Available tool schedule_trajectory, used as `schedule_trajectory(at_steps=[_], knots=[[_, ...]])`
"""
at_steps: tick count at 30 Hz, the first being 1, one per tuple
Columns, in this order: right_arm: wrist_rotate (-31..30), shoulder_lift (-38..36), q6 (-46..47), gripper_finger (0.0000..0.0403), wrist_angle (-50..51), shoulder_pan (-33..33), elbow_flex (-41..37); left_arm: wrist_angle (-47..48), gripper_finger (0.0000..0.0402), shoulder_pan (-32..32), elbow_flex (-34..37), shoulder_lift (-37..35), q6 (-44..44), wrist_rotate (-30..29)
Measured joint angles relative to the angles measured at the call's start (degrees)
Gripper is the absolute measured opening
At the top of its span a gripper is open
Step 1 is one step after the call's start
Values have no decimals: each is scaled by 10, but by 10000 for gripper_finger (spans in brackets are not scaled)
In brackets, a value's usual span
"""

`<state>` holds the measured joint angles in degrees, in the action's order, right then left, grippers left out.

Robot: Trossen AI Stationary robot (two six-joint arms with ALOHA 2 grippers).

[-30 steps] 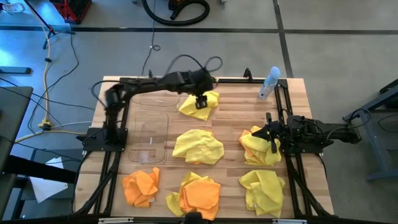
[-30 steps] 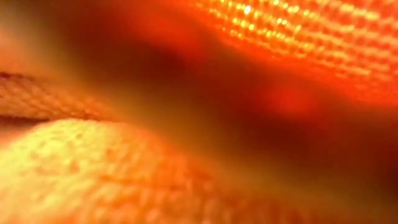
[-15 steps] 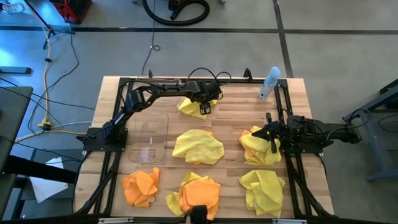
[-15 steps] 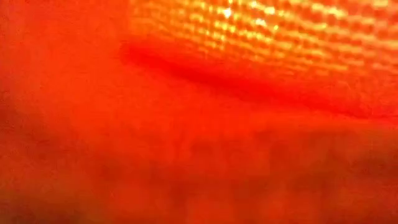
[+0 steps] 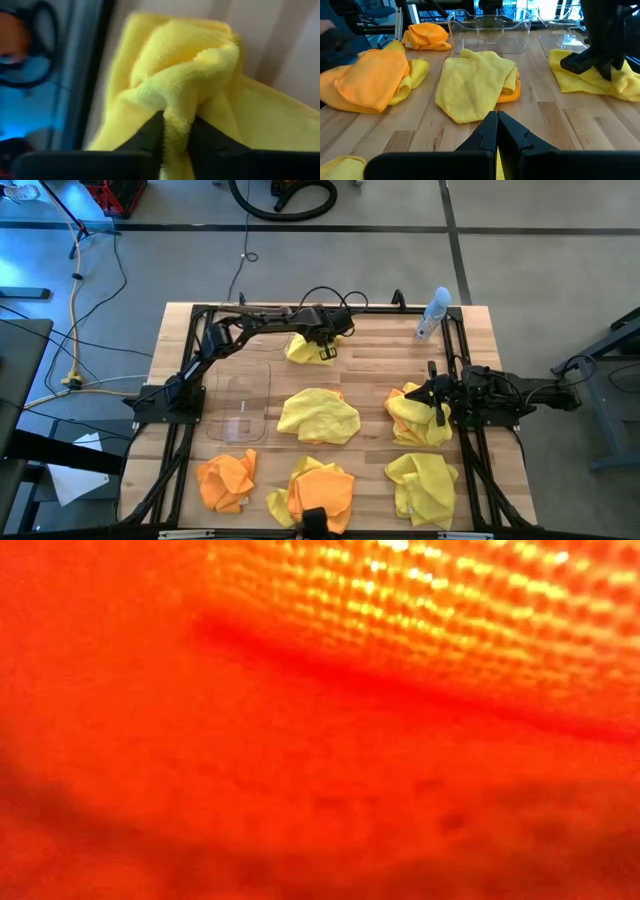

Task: Sort microfiber towel by color & place in baskets
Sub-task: Put the yellow microfiber towel into the top transparent bin

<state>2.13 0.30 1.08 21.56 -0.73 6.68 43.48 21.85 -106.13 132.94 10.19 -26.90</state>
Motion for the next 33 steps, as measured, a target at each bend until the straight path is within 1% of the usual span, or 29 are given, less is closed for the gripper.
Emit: schedule_trajectory(at_steps=[2, 3, 7, 11, 19, 27, 30, 33], knots=[[0, 0, 0, 0, 0, 0, 0, 2, 17, -5, 0, -13, -2, -4], [0, 0, 0, 0, 0, 0, 0, -1, 10, -7, -1, -20, -4, -5], [0, 0, 0, 0, 0, 0, 0, -4, 5, -14, -1, -57, -21, -7], [0, 0, 0, 0, 0, 0, 0, 0, 3, -25, -1, -112, -31, -7], [0, 1, 0, 0, 0, 0, 0, 1, 1, -57, -1, -210, -53, 10], [0, 1, 0, 0, 0, 0, 0, 13, 1, -85, -1, -245, -66, 11], [0, 1, 0, 0, 0, 0, 0, 38, 0, -91, -1, -247, -66, 11], [0, 1, 0, 0, 0, 0, 0, 68, 0, -95, -1, -265, -74, 11]])
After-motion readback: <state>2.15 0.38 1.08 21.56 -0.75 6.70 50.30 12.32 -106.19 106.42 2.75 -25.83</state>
